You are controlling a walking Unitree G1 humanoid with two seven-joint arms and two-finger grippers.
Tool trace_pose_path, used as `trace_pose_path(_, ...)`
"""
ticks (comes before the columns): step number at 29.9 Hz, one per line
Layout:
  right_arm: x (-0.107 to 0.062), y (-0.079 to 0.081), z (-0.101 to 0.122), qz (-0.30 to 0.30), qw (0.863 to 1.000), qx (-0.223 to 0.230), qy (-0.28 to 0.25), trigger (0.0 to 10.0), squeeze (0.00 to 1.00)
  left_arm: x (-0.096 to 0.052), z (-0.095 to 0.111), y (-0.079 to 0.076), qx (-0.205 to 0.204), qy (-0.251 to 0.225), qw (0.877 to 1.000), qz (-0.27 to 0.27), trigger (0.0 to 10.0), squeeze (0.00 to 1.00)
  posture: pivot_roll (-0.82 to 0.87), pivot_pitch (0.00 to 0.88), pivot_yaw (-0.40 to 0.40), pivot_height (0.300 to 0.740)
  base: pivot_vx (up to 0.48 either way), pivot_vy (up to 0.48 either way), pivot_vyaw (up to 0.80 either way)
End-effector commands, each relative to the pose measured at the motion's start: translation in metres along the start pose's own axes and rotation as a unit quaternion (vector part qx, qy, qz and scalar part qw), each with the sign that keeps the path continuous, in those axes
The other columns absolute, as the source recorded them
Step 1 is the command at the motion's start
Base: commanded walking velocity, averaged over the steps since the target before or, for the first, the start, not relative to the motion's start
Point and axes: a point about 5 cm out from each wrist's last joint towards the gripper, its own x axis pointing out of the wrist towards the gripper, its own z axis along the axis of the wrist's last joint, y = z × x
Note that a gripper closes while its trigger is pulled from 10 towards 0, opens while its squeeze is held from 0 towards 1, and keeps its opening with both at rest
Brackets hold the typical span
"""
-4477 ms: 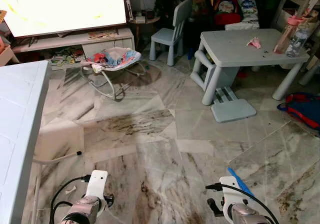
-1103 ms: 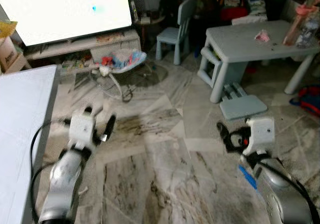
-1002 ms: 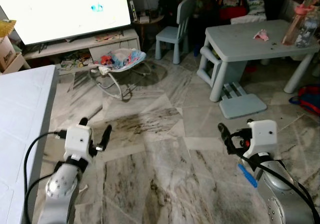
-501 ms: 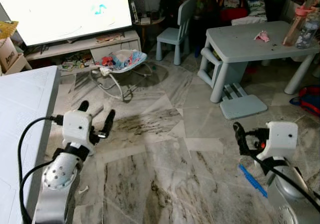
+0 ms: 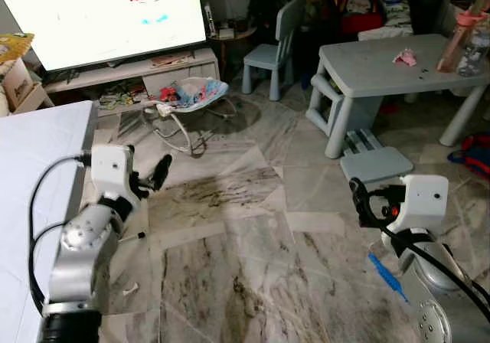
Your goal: Hang keys on a hook
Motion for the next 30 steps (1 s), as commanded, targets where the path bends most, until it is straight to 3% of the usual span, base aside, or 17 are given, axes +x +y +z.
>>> trace_pose_path(1,0.002,0.006,-0.001,0.010,1.000,0.007,0.004,10.0,0.00,-0.006,0.002,-0.002,0.007,-0.004,1.000,0.018,10.0,0.00,-0.08,0.000,0.085,0.740,0.000,0.000,0.00)
trace_pose_path(9,0.003,0.007,0.001,0.010,1.000,0.009,-0.003,10.0,0.00,-0.029,-0.010,-0.026,-0.038,0.021,0.999,0.010,10.0,0.00,-0.07,0.000,0.080,0.740,0.000,0.000,0.00)
trace_pose_path(12,0.006,0.006,0.004,0.007,1.000,-0.007,-0.006,10.0,0.00,-0.032,-0.015,-0.028,-0.025,0.018,0.999,0.027,10.0,0.00,-0.07,0.000,0.080,0.740,0.000,0.000,0.00)
trace_pose_path(30,0.005,0.002,0.000,-0.014,1.000,-0.008,0.001,10.0,0.00,-0.030,-0.018,-0.028,-0.014,0.035,0.999,0.027,10.0,0.00,-0.09,0.000,0.095,0.740,0.000,0.000,0.00)
